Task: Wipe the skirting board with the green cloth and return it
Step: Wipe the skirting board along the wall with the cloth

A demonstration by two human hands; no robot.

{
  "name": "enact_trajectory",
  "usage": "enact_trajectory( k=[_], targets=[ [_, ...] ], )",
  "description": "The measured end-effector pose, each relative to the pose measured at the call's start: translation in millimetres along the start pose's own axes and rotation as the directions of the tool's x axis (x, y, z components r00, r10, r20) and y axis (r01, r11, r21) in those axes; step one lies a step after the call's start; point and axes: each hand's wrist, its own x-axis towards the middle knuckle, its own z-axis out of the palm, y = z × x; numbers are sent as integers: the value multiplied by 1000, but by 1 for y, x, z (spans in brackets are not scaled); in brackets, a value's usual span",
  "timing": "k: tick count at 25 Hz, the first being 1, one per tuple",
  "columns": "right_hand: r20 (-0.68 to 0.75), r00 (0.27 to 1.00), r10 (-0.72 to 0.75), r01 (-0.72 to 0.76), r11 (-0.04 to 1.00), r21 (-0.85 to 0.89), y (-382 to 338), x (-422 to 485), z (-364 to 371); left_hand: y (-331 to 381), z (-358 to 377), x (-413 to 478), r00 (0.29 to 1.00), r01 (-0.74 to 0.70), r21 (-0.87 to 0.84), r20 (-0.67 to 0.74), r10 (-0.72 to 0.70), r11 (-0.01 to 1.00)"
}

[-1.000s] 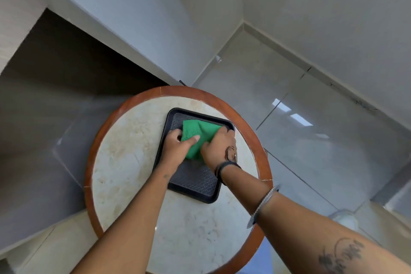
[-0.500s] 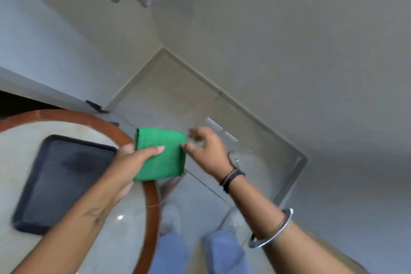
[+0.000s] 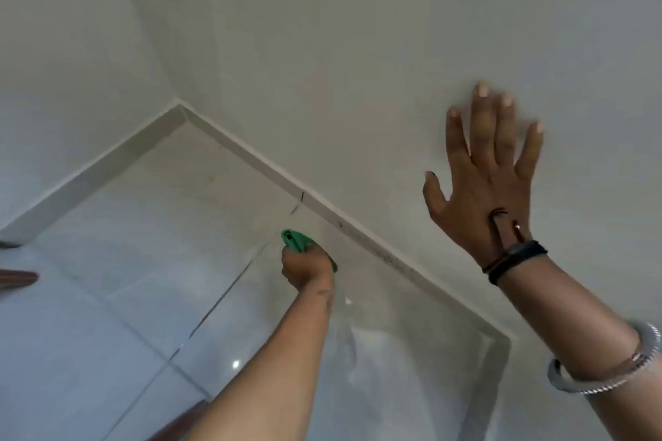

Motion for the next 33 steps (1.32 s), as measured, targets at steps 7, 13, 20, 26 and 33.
enact_trajectory(
  k=[7, 13, 20, 26, 33],
  targets=[
    [-380, 906, -187, 28, 922, -386, 25, 12, 85, -55, 152, 63, 973, -145, -202, 150, 177, 969],
    [-527, 815, -241, 14, 917, -398, 23, 16, 90, -63, 176, 43, 946, -309, -351, -18, 323, 884],
    [-626, 770, -121, -23, 976, -216, 15, 11, 95, -98, 188, -11, 949, -224, -256, 161, 270, 940],
    [-671, 738, -73, -71, 980, -186, 11, 17, 105, -130, 193, -39, 885, -7, -180, 457, 90, 984],
    [-658, 750, -58, -84, 980, -182, 12, 13, 100, -30, 160, 77, 967, -233, -184, 64, 248, 955]
  ],
)
